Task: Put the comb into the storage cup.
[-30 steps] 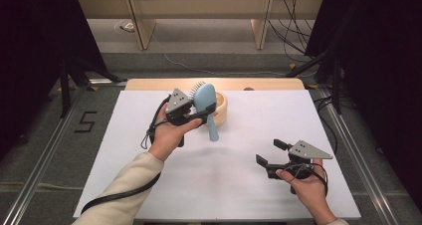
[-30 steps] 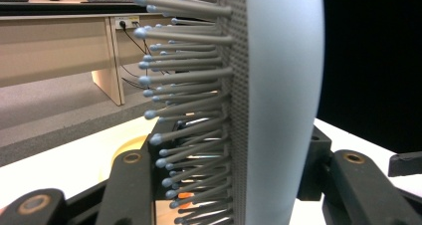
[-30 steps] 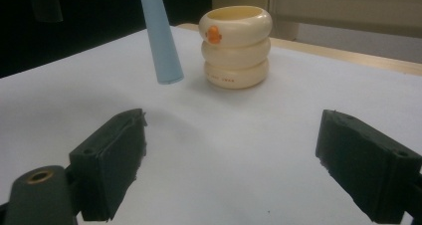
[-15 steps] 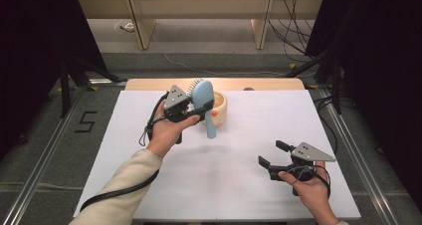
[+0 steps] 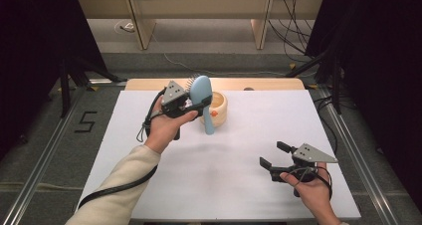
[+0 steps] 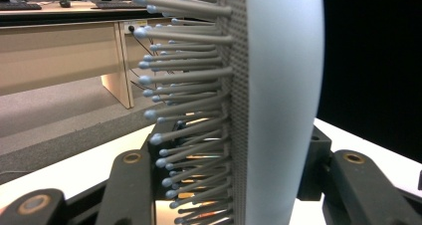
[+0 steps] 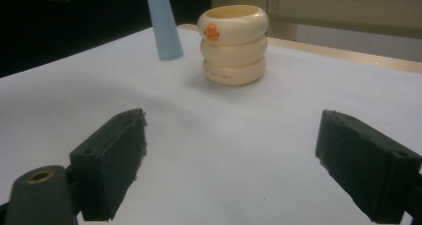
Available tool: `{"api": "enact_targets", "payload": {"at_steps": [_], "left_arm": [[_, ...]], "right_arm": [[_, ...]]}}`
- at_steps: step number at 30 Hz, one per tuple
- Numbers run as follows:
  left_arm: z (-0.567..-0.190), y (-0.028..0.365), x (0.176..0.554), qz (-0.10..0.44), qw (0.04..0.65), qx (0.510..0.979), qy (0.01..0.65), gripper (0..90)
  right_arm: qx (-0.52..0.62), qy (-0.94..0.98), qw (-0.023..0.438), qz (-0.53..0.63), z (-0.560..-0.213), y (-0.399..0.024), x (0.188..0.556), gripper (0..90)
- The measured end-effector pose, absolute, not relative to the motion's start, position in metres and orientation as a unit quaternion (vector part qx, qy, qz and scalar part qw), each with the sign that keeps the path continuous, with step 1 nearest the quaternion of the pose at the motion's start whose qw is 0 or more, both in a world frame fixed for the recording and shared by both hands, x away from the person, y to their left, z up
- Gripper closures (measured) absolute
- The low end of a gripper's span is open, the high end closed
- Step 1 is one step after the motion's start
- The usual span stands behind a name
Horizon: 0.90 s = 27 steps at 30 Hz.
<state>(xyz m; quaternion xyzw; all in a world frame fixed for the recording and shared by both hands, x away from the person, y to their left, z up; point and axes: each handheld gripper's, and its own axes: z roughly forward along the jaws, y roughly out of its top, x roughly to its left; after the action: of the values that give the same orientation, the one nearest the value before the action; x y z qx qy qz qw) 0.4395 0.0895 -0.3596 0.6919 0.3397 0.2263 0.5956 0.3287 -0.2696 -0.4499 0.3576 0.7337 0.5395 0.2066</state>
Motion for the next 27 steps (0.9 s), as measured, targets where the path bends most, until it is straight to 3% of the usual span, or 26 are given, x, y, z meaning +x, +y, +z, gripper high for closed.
{"api": "enact_targets", "payload": {"at_steps": [27], "left_arm": [[-0.347,0.092,0.45,0.238,0.599,0.685,0.341,49.5]], "right_arm": [[0.365,0.73,0.208,0.539,-0.453,-0.277,0.325,13.9]]}}
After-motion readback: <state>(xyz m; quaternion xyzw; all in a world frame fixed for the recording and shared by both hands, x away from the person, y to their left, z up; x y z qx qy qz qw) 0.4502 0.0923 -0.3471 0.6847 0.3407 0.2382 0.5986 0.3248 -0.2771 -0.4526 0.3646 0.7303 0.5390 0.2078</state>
